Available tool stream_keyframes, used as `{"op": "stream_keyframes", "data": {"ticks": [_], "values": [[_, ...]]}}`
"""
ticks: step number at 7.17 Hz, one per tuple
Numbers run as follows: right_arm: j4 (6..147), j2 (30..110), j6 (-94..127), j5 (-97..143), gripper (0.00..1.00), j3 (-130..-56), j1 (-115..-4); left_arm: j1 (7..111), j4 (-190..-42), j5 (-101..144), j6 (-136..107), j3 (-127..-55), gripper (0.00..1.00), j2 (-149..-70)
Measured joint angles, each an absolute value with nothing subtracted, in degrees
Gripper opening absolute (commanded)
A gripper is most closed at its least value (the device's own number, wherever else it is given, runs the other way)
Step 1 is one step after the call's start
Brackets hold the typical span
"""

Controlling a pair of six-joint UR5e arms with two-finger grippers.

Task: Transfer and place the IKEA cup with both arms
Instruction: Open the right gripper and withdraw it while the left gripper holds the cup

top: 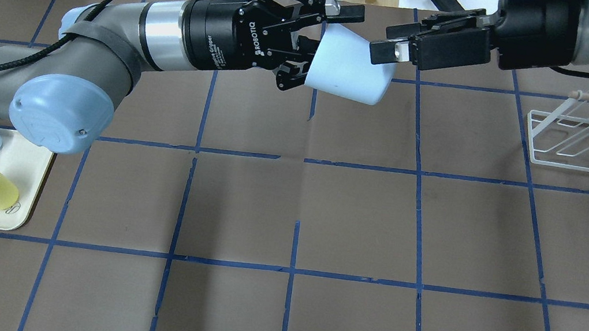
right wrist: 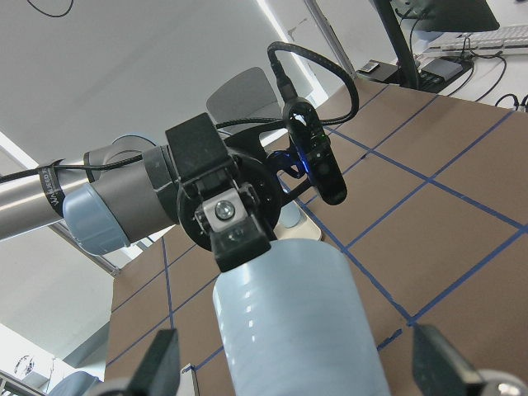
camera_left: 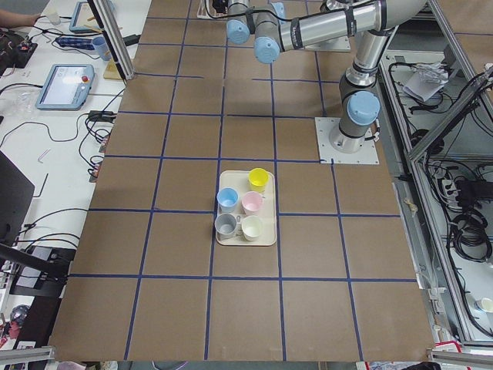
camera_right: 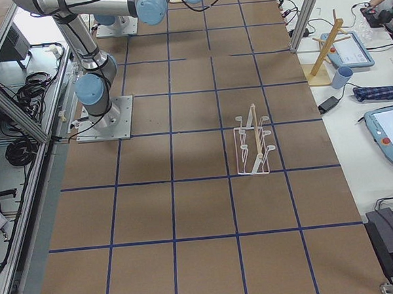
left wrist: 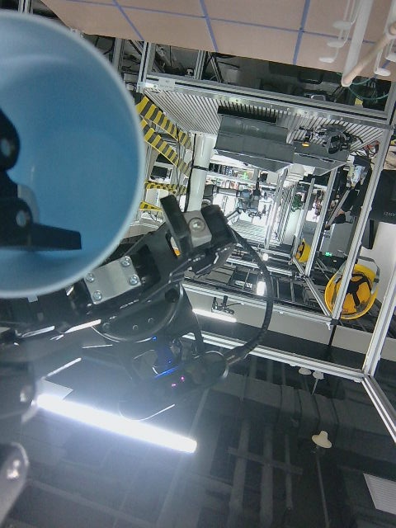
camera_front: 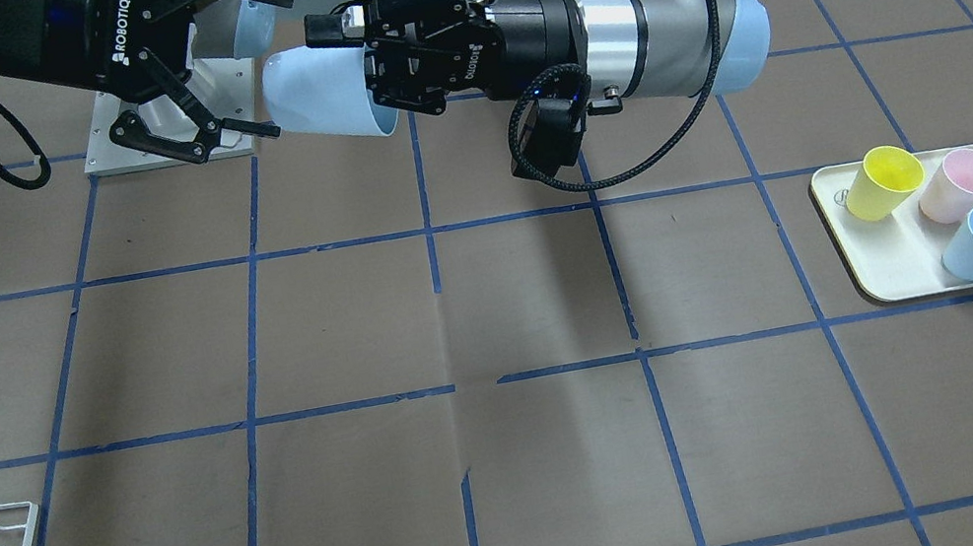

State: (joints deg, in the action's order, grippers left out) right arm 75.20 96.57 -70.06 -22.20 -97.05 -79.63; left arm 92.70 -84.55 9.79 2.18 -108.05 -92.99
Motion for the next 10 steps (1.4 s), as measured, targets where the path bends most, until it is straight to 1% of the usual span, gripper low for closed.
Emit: {"op": "stream_keyframes", "data": {"ticks": [2, 3, 4, 6, 8, 10], "values": [[75.2, 96.3, -69.4, -23.5, 1.0, -95.3, -79.5, 92.6, -84.6, 9.6, 1.1, -108.0, 0.46, -92.9], [75.2, 95.8, -67.5, -27.0, 1.0, -93.2, -79.4, 92.3, -84.5, 9.6, 0.8, -107.9, 0.21, -92.9], [75.1, 95.5, -64.2, -33.0, 1.0, -90.7, -79.3, 91.6, -84.4, 8.9, 0.3, -107.8, 0.0, -92.9], [75.1, 95.6, -57.2, -47.7, 1.0, -88.5, -79.3, 88.8, -83.3, 3.5, -2.2, -107.5, 0.0, -92.9], [75.6, 95.6, -48.7, -63.4, 1.0, -88.0, -79.3, 86.1, -79.3, 0.7, -8.4, -107.5, 0.0, -92.8], [77.6, 94.9, -35.6, -77.5, 1.0, -87.6, -79.3, 83.2, -68.1, -9.5, -21.0, -106.9, 0.0, -92.9]]}}
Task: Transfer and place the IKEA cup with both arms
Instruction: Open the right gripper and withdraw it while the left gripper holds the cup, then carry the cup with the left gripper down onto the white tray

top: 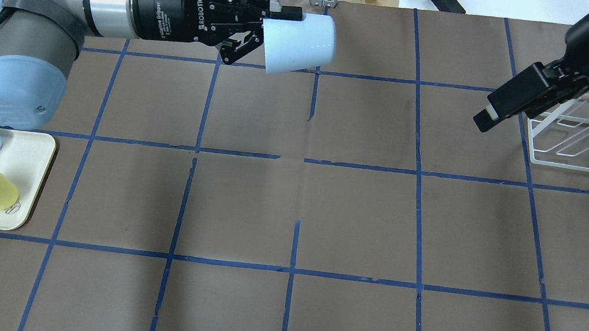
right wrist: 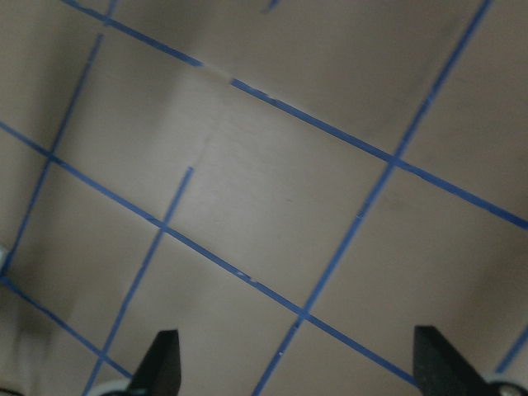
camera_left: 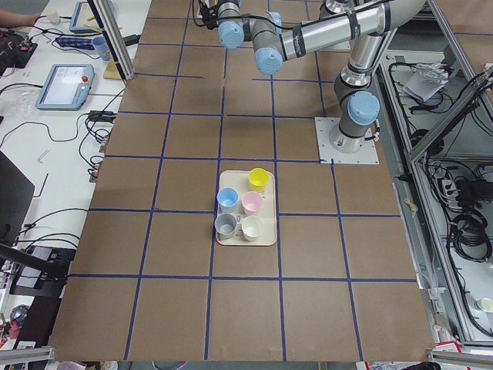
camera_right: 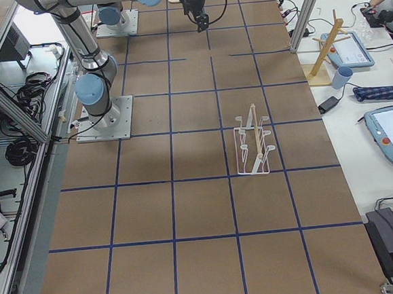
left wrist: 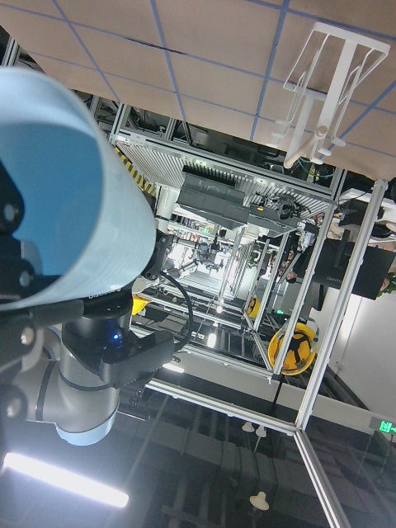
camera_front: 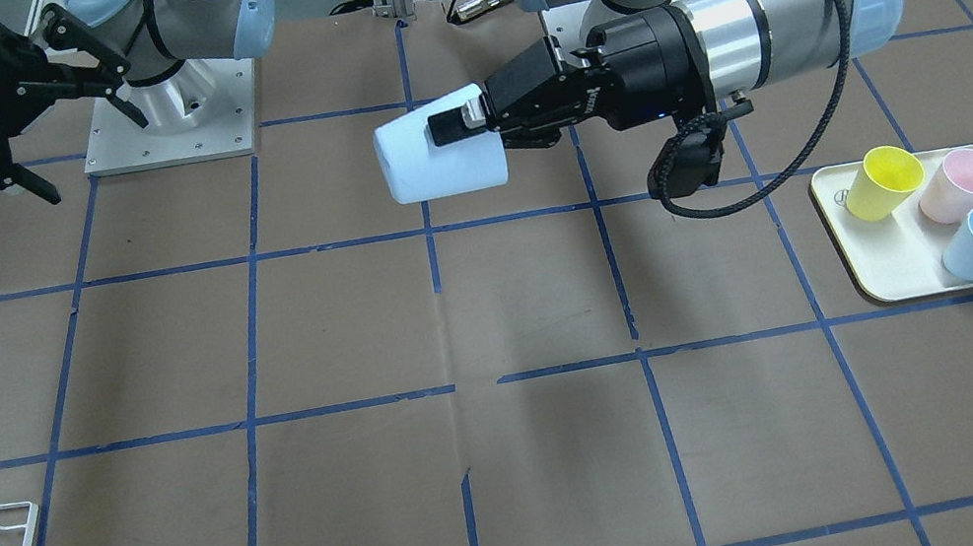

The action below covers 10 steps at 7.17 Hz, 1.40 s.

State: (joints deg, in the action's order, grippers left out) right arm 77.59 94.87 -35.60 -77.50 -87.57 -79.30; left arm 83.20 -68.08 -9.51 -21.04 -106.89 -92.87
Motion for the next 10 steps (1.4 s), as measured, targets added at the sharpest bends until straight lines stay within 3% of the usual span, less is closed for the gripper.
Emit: {"op": "stream_keyframes", "data": {"ticks": [5, 10], "values": [[89.2, 89.3, -5.1, -89.3, 1.0, -87.4, -83.8, 81.4, -61.8, -42.7, -25.4, -102.2, 0.0, -94.5], [92.9, 88.4, 3.8, -88.8, 1.0, -87.9, -88.6, 75.3, -79.9, -79.0, 12.2, -100.6, 0.0, -92.8]]}}
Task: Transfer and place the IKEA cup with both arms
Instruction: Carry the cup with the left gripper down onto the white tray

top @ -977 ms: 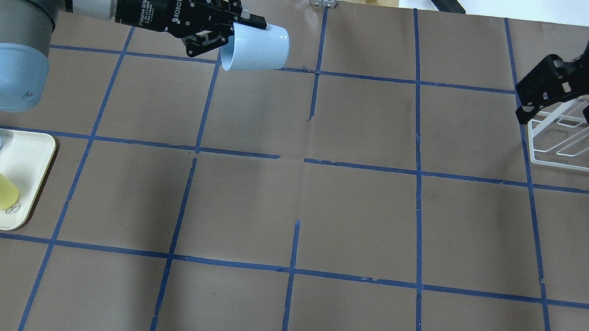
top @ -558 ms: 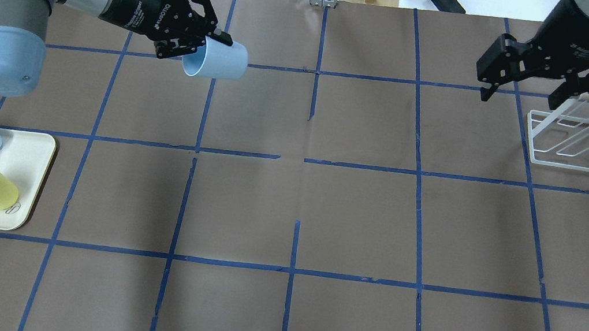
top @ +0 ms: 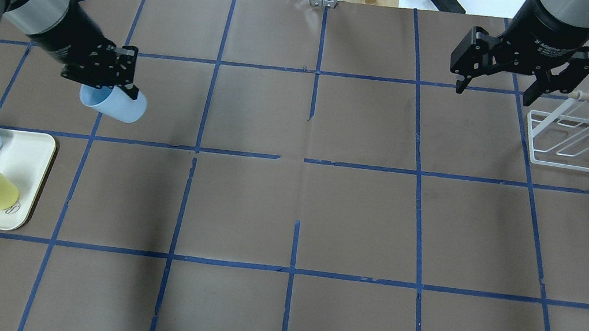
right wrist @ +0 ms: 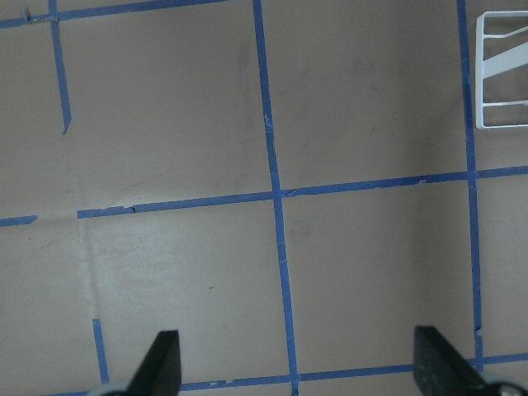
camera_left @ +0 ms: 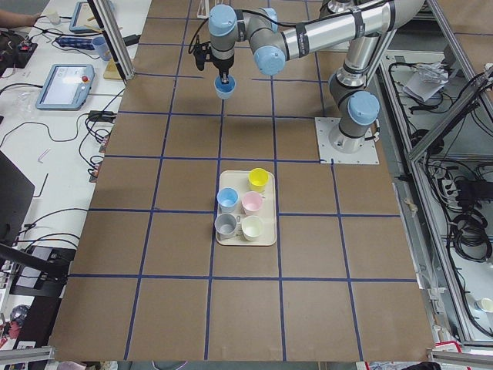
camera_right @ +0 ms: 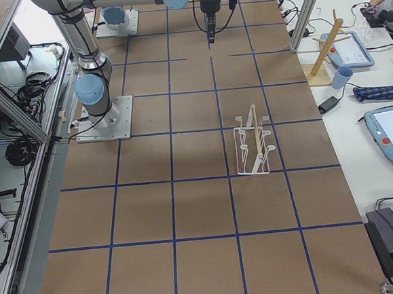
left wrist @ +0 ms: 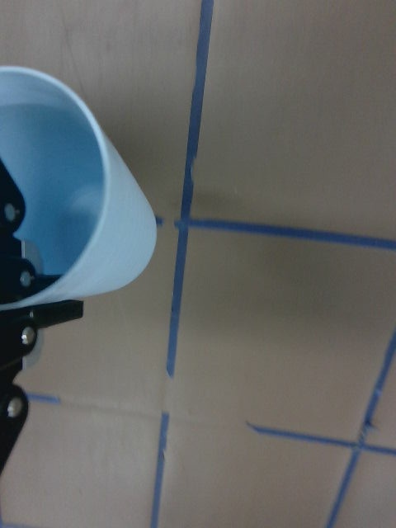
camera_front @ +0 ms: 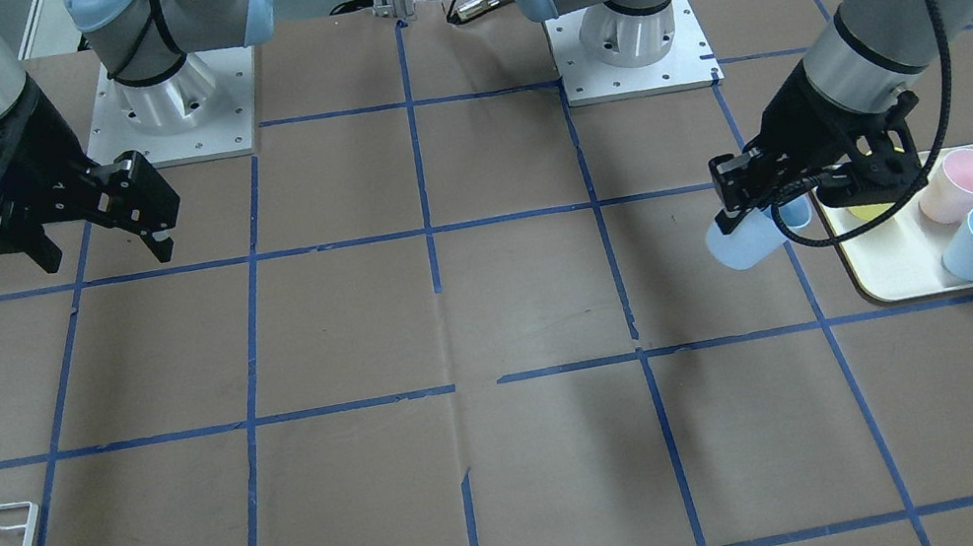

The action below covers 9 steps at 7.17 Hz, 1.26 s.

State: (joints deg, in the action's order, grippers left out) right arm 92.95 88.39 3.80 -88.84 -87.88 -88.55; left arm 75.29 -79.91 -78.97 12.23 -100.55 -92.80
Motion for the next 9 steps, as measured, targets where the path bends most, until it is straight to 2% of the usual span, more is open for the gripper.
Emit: {"op": "stream_keyframes", "data": {"ticks": [4, 9], "values": [[93.0, 88.3, 4.5, -88.9, 1.0, -87.9, -89.4, 65.8, -78.9, -95.5, 34.0, -101.0, 0.0, -96.3], [93.0, 88.3, 4.4, -88.9, 1.0, -88.0, -89.5, 61.7, -69.1, -98.9, 40.2, -101.3, 0.0, -105.7]]}}
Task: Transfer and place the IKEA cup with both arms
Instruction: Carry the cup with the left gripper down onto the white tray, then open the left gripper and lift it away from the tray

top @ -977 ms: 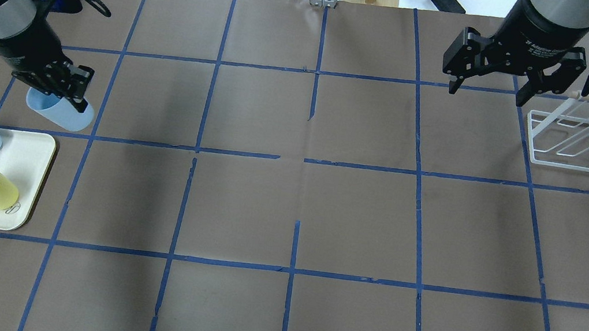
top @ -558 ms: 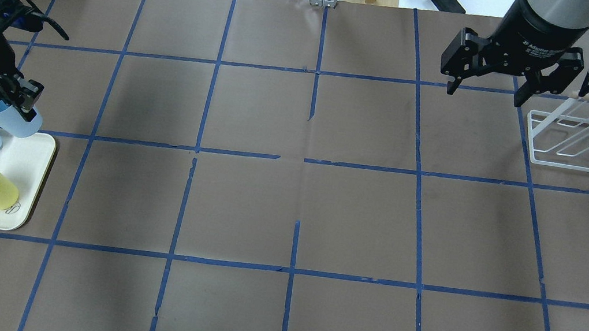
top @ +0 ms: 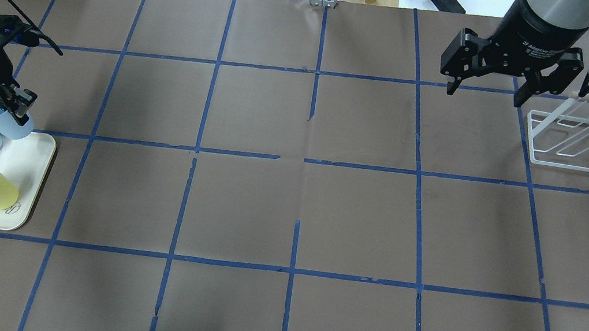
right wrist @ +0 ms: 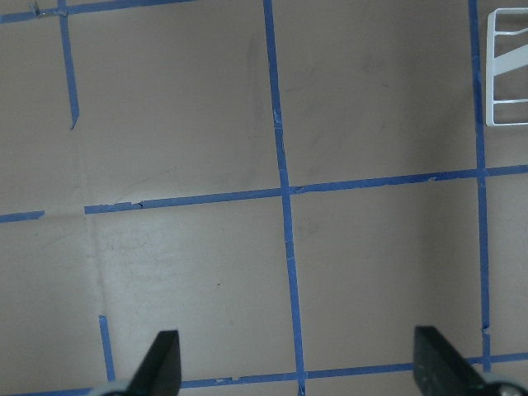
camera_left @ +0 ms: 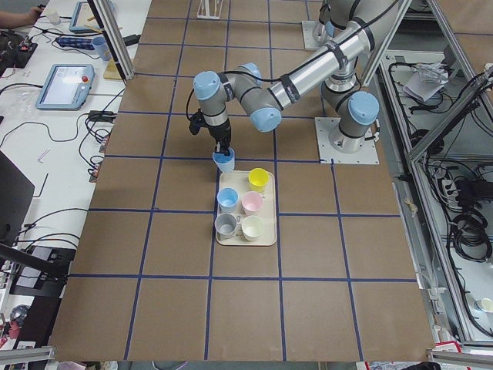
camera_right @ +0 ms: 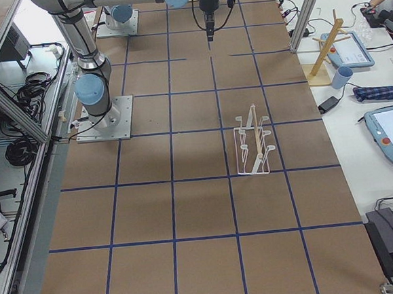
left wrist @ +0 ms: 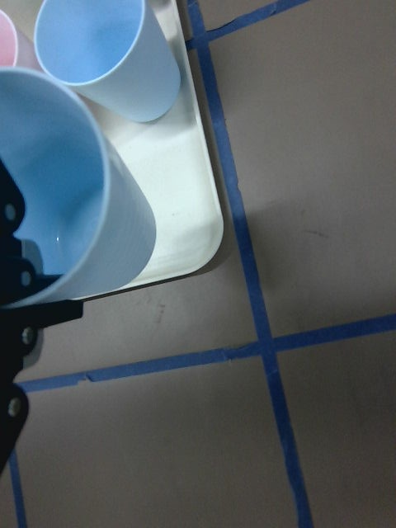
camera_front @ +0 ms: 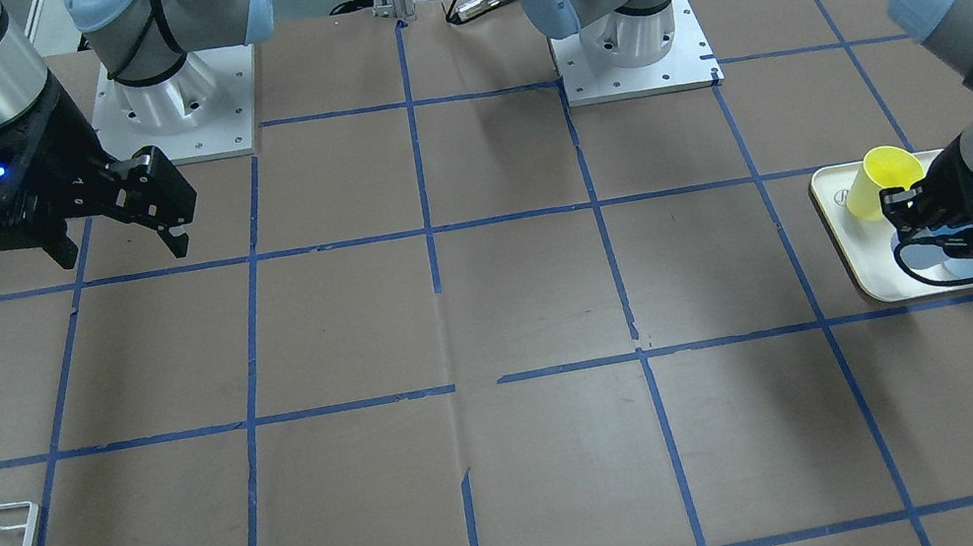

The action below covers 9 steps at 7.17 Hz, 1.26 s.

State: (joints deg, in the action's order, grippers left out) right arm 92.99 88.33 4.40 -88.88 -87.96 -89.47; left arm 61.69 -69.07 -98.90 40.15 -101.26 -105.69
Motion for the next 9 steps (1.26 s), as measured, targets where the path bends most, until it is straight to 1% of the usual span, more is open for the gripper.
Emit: {"op": "stream_keyframes", "data": {"ticks": [4, 5, 6, 9], "values": [[93.0, 88.3, 4.3, -88.9, 1.0, -87.9, -89.5, 58.6, -66.7, -99.0, 42.7, -101.5, 0.01, -109.4], [93.0, 88.2, 4.2, -88.9, 1.0, -87.9, -89.5, 58.3, -66.1, -99.1, 43.0, -101.3, 0.36, -110.4], [93.0, 88.2, 4.1, -88.9, 1.0, -87.9, -89.5, 58.2, -66.0, -99.2, 43.1, -101.2, 0.99, -111.2], [93.0, 88.1, 4.0, -88.9, 1.0, -87.9, -89.5, 58.3, -68.7, -99.1, 43.1, -101.1, 1.0, -111.1]]}}
